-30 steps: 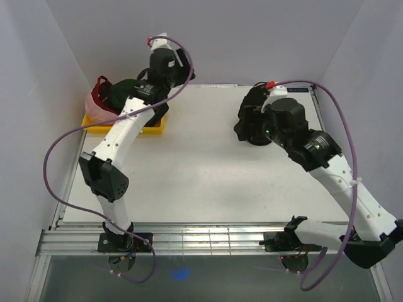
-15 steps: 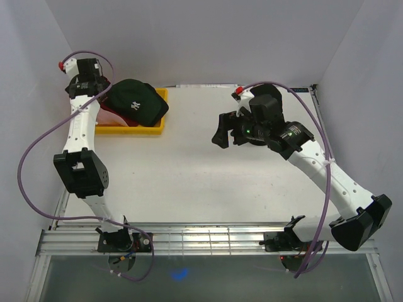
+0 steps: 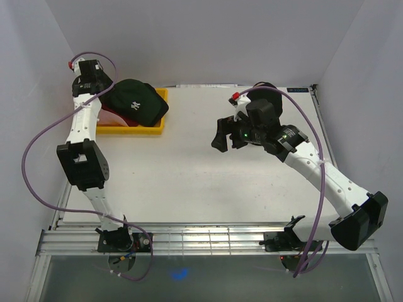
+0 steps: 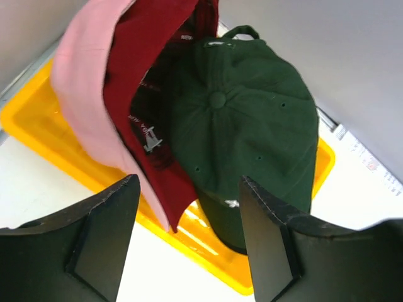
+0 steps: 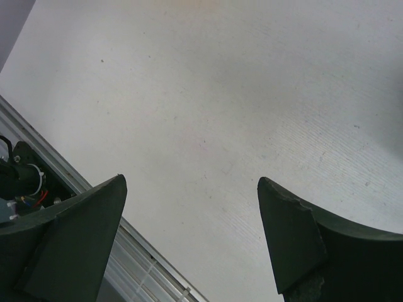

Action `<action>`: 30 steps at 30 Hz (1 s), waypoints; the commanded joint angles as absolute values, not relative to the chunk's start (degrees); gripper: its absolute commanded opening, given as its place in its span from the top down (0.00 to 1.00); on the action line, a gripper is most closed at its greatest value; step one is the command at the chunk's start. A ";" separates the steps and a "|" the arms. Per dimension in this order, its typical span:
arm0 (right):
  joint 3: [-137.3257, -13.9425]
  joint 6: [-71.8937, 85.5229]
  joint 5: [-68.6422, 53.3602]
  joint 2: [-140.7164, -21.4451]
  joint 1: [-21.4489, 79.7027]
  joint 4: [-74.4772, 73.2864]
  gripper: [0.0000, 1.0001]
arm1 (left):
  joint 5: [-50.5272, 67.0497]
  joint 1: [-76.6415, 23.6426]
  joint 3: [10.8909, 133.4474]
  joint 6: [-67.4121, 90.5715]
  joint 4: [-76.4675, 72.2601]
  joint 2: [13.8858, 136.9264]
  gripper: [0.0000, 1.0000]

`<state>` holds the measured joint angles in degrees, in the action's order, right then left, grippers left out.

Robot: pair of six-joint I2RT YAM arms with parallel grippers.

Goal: Stack the hats

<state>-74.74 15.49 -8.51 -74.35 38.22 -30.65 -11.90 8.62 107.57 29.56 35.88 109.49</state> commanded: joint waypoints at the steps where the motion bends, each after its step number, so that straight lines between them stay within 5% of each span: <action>1: -74.71 13.71 -7.82 -74.18 38.06 -27.33 0.11 | -8.88 8.97 111.00 30.84 34.01 111.70 0.28; 23: -74.00 11.69 -5.80 -75.23 37.97 -28.56 0.11 | -3.16 10.37 113.82 32.61 23.65 122.70 0.34; 30: -74.27 11.78 -6.07 -75.67 37.97 -28.65 0.11 | -2.37 10.46 113.55 33.05 23.11 123.57 0.67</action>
<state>-72.84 12.84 -6.35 -75.88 38.22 -29.85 -2.76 9.96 112.99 32.86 24.69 124.09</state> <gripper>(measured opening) 0.897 0.353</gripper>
